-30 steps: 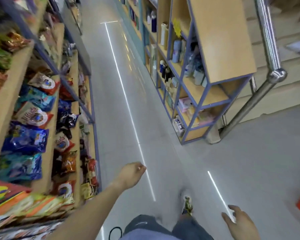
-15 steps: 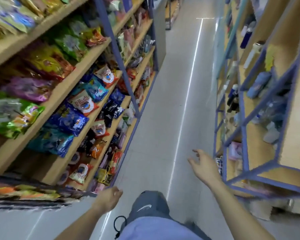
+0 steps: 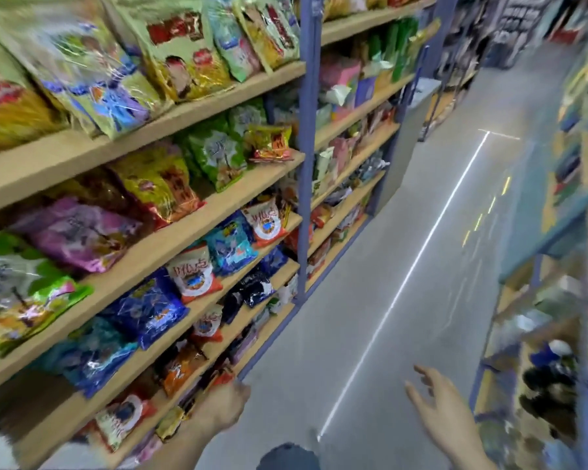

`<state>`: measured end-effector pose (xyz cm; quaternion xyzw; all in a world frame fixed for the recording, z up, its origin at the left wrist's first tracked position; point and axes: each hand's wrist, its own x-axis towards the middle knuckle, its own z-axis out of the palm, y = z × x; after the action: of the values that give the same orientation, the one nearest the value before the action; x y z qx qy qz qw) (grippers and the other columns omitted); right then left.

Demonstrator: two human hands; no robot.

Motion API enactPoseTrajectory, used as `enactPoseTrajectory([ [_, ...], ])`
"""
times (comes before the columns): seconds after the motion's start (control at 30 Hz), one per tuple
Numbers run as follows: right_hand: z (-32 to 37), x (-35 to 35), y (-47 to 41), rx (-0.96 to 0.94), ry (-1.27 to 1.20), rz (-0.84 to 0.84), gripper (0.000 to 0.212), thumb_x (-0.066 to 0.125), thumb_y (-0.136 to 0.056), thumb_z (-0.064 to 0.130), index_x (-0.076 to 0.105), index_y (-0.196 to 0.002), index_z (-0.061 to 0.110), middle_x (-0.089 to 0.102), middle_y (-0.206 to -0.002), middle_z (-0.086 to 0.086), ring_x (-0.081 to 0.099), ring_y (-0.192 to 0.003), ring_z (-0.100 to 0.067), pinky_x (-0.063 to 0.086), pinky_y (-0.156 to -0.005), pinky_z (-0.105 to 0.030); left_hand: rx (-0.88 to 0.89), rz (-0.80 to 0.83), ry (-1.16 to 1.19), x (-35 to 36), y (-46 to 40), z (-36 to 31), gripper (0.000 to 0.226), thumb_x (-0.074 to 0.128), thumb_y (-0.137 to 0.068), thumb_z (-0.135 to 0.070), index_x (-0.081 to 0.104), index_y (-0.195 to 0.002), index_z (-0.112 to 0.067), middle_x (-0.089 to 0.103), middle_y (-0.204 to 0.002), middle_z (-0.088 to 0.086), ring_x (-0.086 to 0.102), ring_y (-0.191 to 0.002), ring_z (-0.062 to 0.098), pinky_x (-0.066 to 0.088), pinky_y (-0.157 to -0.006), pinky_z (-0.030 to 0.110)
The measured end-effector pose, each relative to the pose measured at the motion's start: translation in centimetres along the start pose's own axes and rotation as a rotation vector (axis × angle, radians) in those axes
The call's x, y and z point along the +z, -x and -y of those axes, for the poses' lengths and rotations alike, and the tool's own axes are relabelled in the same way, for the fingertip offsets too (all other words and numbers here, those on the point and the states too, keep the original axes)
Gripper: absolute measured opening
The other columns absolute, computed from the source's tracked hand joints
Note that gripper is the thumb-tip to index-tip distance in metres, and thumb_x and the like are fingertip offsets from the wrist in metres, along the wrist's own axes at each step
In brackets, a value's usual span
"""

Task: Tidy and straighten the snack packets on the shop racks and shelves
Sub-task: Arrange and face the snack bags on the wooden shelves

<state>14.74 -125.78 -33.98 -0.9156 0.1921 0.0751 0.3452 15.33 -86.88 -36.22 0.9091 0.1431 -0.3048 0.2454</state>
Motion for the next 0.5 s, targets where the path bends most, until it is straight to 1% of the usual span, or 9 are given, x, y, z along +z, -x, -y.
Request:
enactPoseTrajectory([
  [0.03,0.7,-0.5,-2.0,0.006,0.02,0.01,0.042,0.077,-0.088,0.027,0.066,-0.127,0.018,0.066,-0.117,-0.013,0.065,-0.11,-0.029,0.049,-0.097,-0.041,0.023,-0.021,0.039,-1.7,-1.7,-1.9,0.033,0.041,-0.109,-0.036,0.065,-0.119,-0.015,0.069,-0.122,0.011,0.064,-0.116,0.028,0.048,-0.093,0.032],
  [0.07,1.5,-0.8,-3.8,0.01,0.025,0.021,0.043,0.078,-0.086,0.025,0.066,-0.127,0.017,0.066,-0.115,-0.014,0.065,-0.109,-0.031,0.05,-0.098,-0.043,0.067,-0.048,0.051,-3.8,-2.8,-4.3,0.03,0.04,-0.109,-0.037,0.063,-0.109,-0.018,0.07,-0.11,0.008,0.066,-0.105,0.026,0.048,-0.084,0.031],
  [0.1,2.6,-1.0,-5.5,0.001,0.019,0.025,0.044,0.08,-0.084,0.022,0.067,-0.126,0.016,0.066,-0.114,-0.017,0.066,-0.109,-0.034,0.05,-0.099,-0.045,0.104,-0.095,0.09,-5.7,-4.3,-6.5,0.029,0.039,-0.109,-0.039,0.061,-0.103,-0.021,0.069,-0.101,0.005,0.065,-0.095,0.023,0.045,-0.076,0.031],
  [0.13,3.9,-1.1,-7.2,-0.013,0.015,0.029,0.045,0.083,-0.082,0.019,0.068,-0.125,0.015,0.067,-0.113,-0.019,0.066,-0.108,-0.036,0.05,-0.099,-0.046,0.122,-0.142,0.116,-7.8,-5.3,-8.4,0.029,0.039,-0.109,-0.042,0.06,-0.101,-0.022,0.069,-0.098,0.002,0.063,-0.09,0.02,0.043,-0.074,0.03],
  [0.17,5.1,-1.1,-9.1,-0.033,0.021,0.038,0.047,0.084,-0.08,0.017,0.069,-0.124,0.014,0.068,-0.112,-0.02,0.067,-0.108,-0.037,0.05,-0.099,-0.046,0.145,-0.19,0.144,-9.5,-6.4,-10.0,0.031,0.04,-0.108,-0.045,0.061,-0.101,-0.022,0.07,-0.099,0.0,0.062,-0.089,0.018,0.046,-0.075,0.031],
  [0.23,7.8,-0.6,-12.6,-0.077,0.025,0.08,0.048,0.085,-0.079,0.016,0.07,-0.124,0.015,0.068,-0.113,-0.02,0.067,-0.109,-0.037,0.05,-0.099,-0.046,0.192,-0.257,0.179,-12.4,-7.8,-12.2,0.032,0.041,-0.107,-0.046,0.062,-0.097,-0.024,0.071,-0.097,0.0,0.065,-0.089,0.019,0.053,-0.082,0.038],
  [0.3,10.7,0.1,-16.1,-0.143,0.014,0.119,0.047,0.084,-0.08,0.017,0.069,-0.125,0.017,0.067,-0.115,-0.017,0.066,-0.112,-0.035,0.05,-0.098,-0.045,0.186,-0.313,0.199,-14.2,-8.6,-13.7,0.03,0.041,-0.107,-0.045,0.061,-0.096,-0.026,0.072,-0.096,0.0,0.066,-0.09,0.02,0.053,-0.084,0.038],
  [0.4,15.6,1.1,-20.8,-0.307,0.065,0.181,0.042,0.074,-0.089,0.034,0.063,-0.13,0.024,0.066,-0.121,-0.009,0.064,-0.115,-0.027,0.049,-0.097,-0.04,0.114,-0.426,0.207,-14.8,-9.7,-14.0,0.032,0.04,-0.106,-0.048,0.065,-0.108,-0.028,0.073,-0.101,-0.005,0.066,-0.095,0.016,0.053,-0.086,0.035],
  [0.5,21.7,1.2,-25.7,-0.496,0.061,0.265,0.044,0.062,-0.097,0.043,0.056,-0.137,0.025,0.061,-0.128,-0.002,0.059,-0.119,-0.02,0.045,-0.093,-0.032,-0.007,-0.513,0.16,-15.9,-9.9,-13.9,0.038,0.033,-0.107,-0.056,0.062,-0.112,-0.031,0.069,-0.096,-0.007,0.065,-0.095,0.015,0.052,-0.082,0.033],
])
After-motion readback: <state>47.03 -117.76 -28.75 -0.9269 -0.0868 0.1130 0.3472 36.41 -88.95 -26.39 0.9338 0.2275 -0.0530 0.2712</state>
